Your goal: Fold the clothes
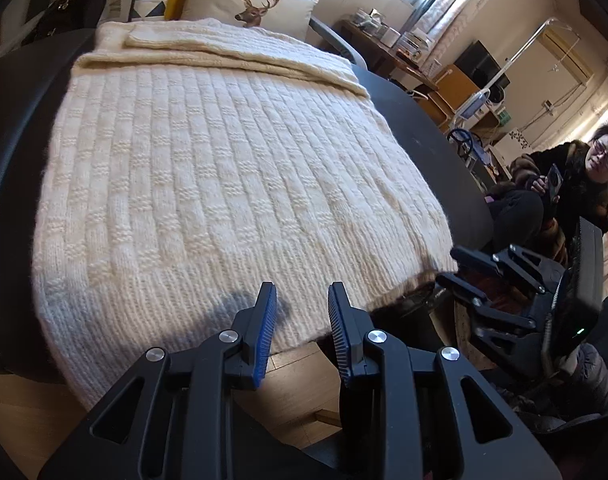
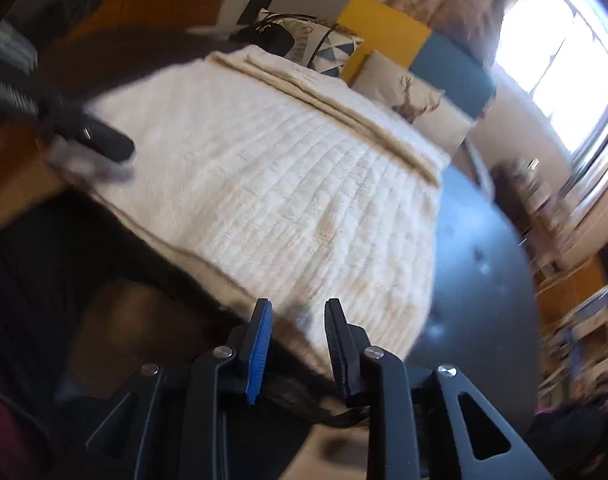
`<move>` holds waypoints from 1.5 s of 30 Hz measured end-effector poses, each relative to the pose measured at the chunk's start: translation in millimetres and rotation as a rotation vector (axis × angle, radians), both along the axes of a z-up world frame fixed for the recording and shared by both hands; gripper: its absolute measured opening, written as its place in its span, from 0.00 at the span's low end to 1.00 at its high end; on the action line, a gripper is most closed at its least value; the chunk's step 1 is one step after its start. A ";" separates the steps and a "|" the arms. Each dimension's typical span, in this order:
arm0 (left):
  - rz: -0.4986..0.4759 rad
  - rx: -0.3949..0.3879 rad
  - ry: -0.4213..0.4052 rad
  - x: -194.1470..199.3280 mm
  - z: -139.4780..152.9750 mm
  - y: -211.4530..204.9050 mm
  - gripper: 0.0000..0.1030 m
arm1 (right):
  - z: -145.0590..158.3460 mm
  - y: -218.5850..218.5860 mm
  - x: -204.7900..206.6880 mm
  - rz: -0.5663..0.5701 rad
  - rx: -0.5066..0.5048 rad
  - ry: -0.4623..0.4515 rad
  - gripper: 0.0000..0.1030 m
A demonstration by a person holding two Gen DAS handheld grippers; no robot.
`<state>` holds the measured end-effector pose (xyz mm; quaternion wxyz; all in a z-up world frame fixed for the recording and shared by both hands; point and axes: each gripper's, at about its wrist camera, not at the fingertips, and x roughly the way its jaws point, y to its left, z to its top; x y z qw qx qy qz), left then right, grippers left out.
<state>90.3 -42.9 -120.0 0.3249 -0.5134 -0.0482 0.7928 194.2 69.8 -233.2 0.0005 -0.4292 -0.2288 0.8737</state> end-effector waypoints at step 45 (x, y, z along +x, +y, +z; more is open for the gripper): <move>0.183 0.007 -0.062 -27.7 -12.9 -48.0 0.28 | 11.4 168.8 -15.8 -0.431 -0.864 -0.156 0.31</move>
